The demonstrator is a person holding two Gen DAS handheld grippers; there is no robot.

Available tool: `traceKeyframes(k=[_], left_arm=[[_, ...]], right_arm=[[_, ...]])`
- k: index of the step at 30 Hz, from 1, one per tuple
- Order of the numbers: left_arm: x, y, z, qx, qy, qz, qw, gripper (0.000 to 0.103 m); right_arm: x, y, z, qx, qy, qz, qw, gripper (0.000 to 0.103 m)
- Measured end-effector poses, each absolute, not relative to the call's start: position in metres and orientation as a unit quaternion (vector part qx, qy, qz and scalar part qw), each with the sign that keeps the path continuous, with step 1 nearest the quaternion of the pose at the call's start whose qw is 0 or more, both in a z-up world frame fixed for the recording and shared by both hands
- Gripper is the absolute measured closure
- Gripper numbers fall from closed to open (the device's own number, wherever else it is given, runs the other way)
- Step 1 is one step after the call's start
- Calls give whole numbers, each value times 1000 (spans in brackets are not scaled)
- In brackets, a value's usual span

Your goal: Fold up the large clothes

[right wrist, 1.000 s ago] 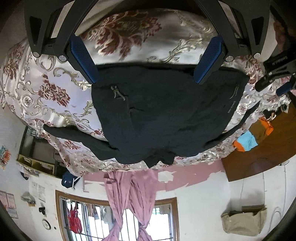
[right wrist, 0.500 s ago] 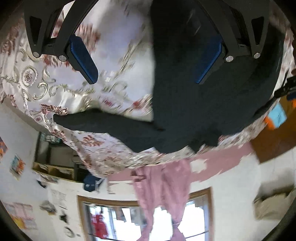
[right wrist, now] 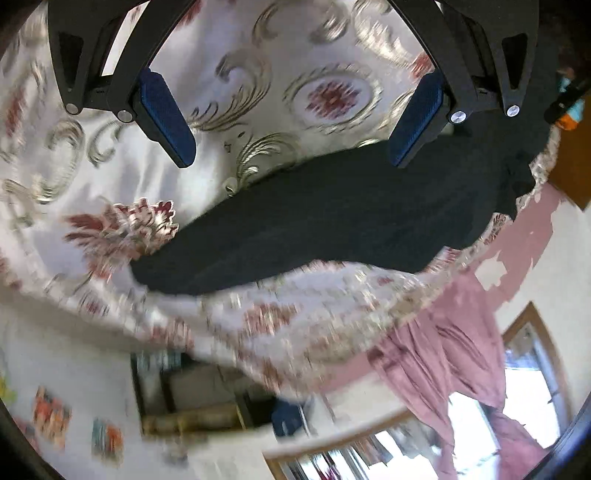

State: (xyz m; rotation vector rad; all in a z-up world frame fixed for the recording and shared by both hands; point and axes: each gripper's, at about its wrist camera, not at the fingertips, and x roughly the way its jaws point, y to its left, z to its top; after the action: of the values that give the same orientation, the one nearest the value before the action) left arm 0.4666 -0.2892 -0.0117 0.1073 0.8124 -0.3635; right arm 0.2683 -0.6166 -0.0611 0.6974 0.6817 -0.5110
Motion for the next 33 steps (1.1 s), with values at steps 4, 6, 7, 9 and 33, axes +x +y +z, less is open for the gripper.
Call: traceKeyframes(k=[4, 6, 7, 9, 33], left_arm=[[503, -321, -27, 27, 422, -167, 891, 0], [518, -336, -37, 30, 438, -152, 886, 0], [524, -344, -43, 39, 448, -142, 882, 0], [532, -356, -56, 64, 466, -129, 873, 0], [559, -246, 12, -7, 514, -191, 836, 0]], right_arm=[[281, -663, -83, 390, 331, -273, 815, 1], [286, -680, -89, 413, 324, -281, 804, 1], [290, -690, -93, 427, 316, -286, 798, 1], [296, -709, -99, 449, 312, -292, 785, 3], [404, -566, 89, 175, 238, -211, 932, 97]])
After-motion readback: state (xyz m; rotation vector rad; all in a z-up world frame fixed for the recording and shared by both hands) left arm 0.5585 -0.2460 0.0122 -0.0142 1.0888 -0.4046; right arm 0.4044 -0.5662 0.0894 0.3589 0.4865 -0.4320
